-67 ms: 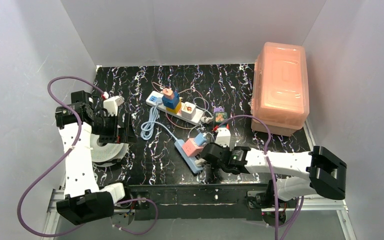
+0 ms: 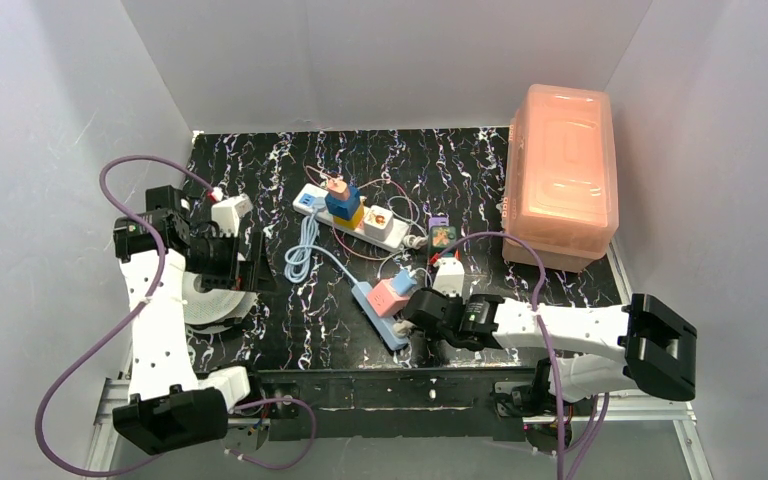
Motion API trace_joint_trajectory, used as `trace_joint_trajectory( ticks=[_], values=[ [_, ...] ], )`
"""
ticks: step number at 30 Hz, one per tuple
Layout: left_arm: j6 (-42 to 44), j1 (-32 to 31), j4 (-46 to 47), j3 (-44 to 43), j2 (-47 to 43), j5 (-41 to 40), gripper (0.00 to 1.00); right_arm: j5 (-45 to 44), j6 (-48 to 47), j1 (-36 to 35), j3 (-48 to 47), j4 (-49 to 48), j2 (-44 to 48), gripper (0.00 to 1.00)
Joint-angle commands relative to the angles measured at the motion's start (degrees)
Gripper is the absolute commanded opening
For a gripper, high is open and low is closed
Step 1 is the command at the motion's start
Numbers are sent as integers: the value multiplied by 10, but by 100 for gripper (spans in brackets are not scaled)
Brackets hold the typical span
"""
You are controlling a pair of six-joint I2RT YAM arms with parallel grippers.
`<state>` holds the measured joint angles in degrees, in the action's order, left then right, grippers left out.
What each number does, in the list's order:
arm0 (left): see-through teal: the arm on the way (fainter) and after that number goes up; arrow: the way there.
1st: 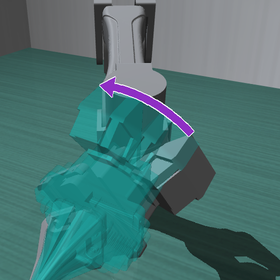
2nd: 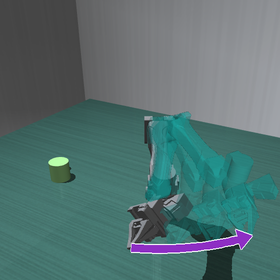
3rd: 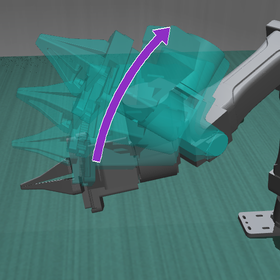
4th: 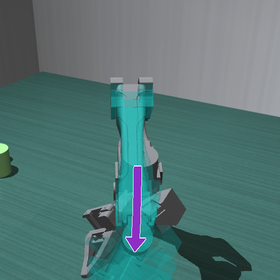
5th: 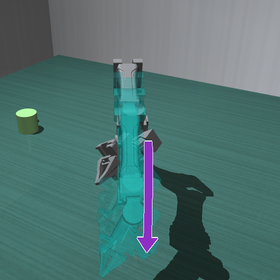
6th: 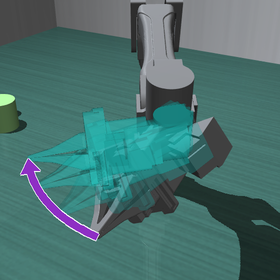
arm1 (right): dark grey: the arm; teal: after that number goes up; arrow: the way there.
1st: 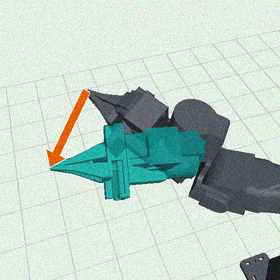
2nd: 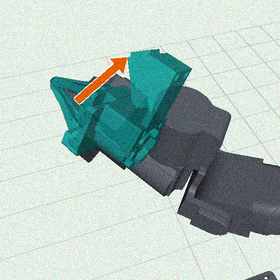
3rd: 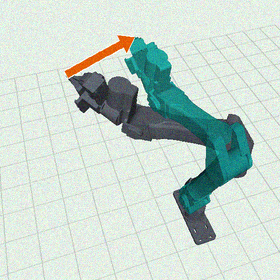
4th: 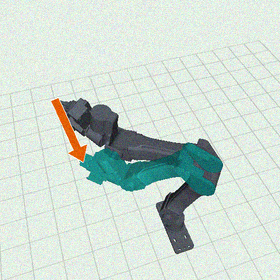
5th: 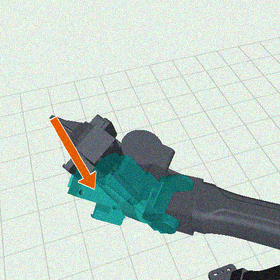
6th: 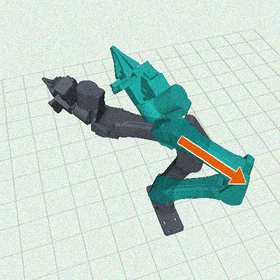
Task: Pull the plug off the socket
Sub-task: Move the socket to the center of the board, then remove the plug from the socket.
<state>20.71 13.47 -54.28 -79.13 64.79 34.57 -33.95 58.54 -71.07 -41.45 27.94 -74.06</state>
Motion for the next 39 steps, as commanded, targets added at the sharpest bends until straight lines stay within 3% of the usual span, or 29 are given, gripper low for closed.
trace_joint_trajectory(
  ticks=[1, 3, 6, 9, 10, 14, 19, 25, 32, 36, 39],
  values=[
    [77, -31, -109, 46, -52, 62, 100, 19, 41, -32, -8, 156, 17, 1],
    [97, -56, -95, 64, -72, 77, 100, 15, 30, -42, -28, 157, 12, 1],
    [134, -110, -45, 103, -122, 89, 99, -2, 18, -54, -56, 161, 9, 19],
    [192, -157, -2, 149, -174, 120, 100, -22, 9, -64, -66, 153, 24, 43],
    [213, -169, 7, 160, -187, 140, 100, -29, 8, -66, -62, 149, 32, 45],
    [307, -199, 10, 195, -216, 185, 99, -23, -47, -68, -4, 42, 69, 49],
    [354, -253, 16, 219, -213, 199, 100, -40, -121, -89, 37, -41, 66, 49],
    [377, -337, 88, 268, -214, 137, 100, -89, -169, -99, -1, -35, -36, 47],
    [445, -365, 146, 319, -232, 139, 100, -149, -197, -125, -59, -47, -162, 37],
    [508, -369, 206, 374, -262, 159, 99, -158, -224, -147, -56, -88, -163, 42],
    [553, -381, 247, 403, -261, 178, 99, -144, -236, -157, -39, -119, -136, 53]
  ],
)
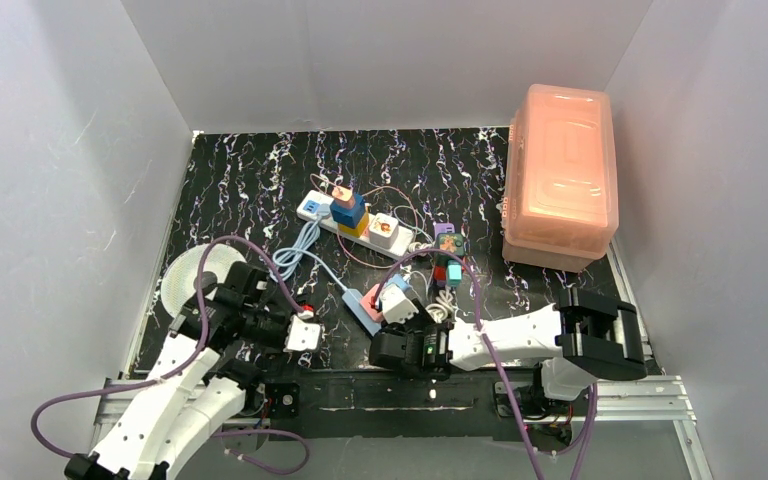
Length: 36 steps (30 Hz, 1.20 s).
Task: Pull the plug off the socket
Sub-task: Remove the plug from the socket.
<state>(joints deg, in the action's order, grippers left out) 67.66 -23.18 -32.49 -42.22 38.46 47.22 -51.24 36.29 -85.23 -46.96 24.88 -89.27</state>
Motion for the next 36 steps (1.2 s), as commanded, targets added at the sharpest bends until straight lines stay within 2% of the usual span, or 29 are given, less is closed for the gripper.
trace_joint_trajectory(
  ticks=[1, 7, 11, 13, 19, 23, 29, 31, 33, 35, 36],
  values=[
    [92, -22, 47, 44, 8, 52, 100, 34, -15, -18, 25, -96, 27, 54],
    [90, -52, 173, 50, 116, 14, 100, 48, -5, -24, 93, -119, 134, 58],
    [143, -53, 213, 40, 199, -2, 99, 45, -2, -24, 123, -118, 189, 58],
    [163, -53, 269, 52, 232, -5, 100, 46, -4, -24, 136, -126, 210, 58],
    [150, -53, 475, 87, 321, -16, 100, 39, 6, -24, 148, -115, 253, 57],
    [209, -47, 411, 65, 351, -23, 100, 36, 21, -24, 164, -112, 297, 57],
    [217, -42, 479, 67, 409, -32, 100, 4, 39, -24, 169, -90, 351, 55],
    [220, -42, 485, 65, 420, -30, 91, -8, 48, -23, 179, -94, 356, 60],
    [234, -42, 475, 61, 426, -27, 82, -23, 65, -20, 188, -98, 349, 70],
    [239, -43, 487, 65, 434, -29, 64, -36, 99, -19, 185, -78, 347, 75],
    [236, -42, 497, 68, 436, -31, 58, -38, 100, -19, 187, -83, 350, 75]
  ],
)
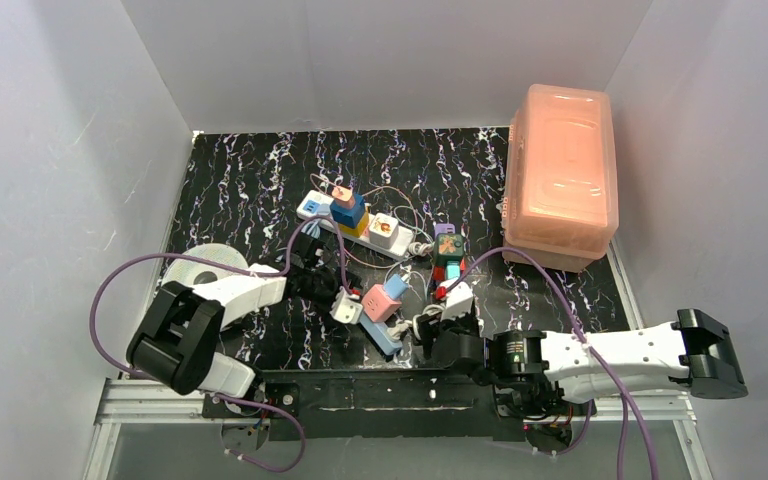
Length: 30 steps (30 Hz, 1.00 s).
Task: Pull the plug off the socket
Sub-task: Remove the plug from the socket.
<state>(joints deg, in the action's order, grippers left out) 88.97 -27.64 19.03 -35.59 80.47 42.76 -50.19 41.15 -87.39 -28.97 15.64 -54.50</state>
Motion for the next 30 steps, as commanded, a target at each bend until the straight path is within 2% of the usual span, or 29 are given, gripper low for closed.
trace_joint_trajectory(
  ticks=[1, 3, 4, 5, 8, 11, 13, 17, 23, 26, 30],
  values=[
    [23, 2, -12, 4, 17, 13, 47, -53, 56, 3, 11, 7, 11, 75],
    [33, 2, -12, 9, 16, 16, 35, -66, 75, 3, 19, 5, 28, 76],
    [53, 2, -2, 19, 14, 23, 28, -72, 101, 3, 26, 24, 43, 84],
    [56, 2, 1, 20, 14, 26, 29, -68, 93, 3, 20, 33, 43, 85],
    [60, 3, 15, 22, 13, 34, 27, -67, 27, 3, 12, 18, 28, 80],
    [64, 3, 17, 21, 3, 36, 11, -101, 9, 3, 19, 20, 3, 77],
    [66, 6, 11, 20, -10, 41, 0, -99, -57, 3, 43, -40, -1, 73],
    [78, 17, -16, 15, -46, 71, 0, -97, -173, 3, 79, -171, -4, 72],
    [102, 26, -113, 1, -111, 107, 0, -52, -373, 6, 132, -418, -25, 75],
    [114, 27, -119, 10, -119, 111, 0, -24, -433, 14, 146, -522, -76, 74],
    [136, 27, -133, 18, -126, 119, 0, 23, -484, 30, 149, -601, -146, 72]
  ],
)
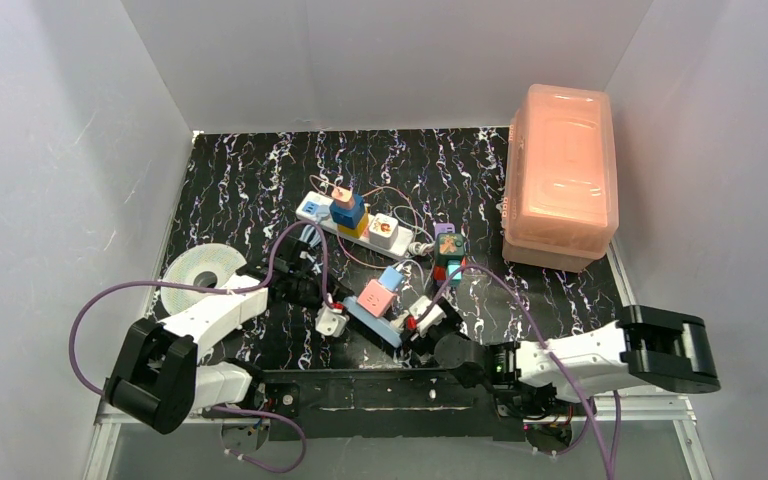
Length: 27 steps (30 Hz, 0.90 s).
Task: Pull the plug off the socket
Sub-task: Remove the plug from the socket.
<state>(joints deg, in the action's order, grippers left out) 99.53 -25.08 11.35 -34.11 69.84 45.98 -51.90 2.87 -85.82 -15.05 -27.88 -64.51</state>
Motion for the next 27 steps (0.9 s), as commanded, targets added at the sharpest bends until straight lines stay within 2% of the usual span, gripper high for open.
trace_joint_trajectory(
  ticks=[1, 3, 8, 12, 20, 24, 27],
  values=[
    [40, 2, -63, 5, -22, 88, 0, 46, -117, 21, 14, -191, -59, 72],
    [49, 4, -72, 8, -25, 93, 0, 63, -132, 37, 19, -211, -63, 72],
    [59, 15, -71, 15, -25, 103, 0, 127, -98, 65, 15, -118, -18, 72],
    [65, 24, -72, 19, -21, 113, 0, 135, -77, 63, -4, -85, -57, 72],
    [87, 47, -105, 10, -21, 133, 0, 120, -73, 44, -14, -155, -163, 72],
    [124, 55, -141, 8, -22, 148, 0, 94, -144, 46, -21, -257, -214, 71],
    [146, 54, -163, 6, -20, 158, 0, 90, -198, 46, -23, -355, -251, 66]
  ],
)
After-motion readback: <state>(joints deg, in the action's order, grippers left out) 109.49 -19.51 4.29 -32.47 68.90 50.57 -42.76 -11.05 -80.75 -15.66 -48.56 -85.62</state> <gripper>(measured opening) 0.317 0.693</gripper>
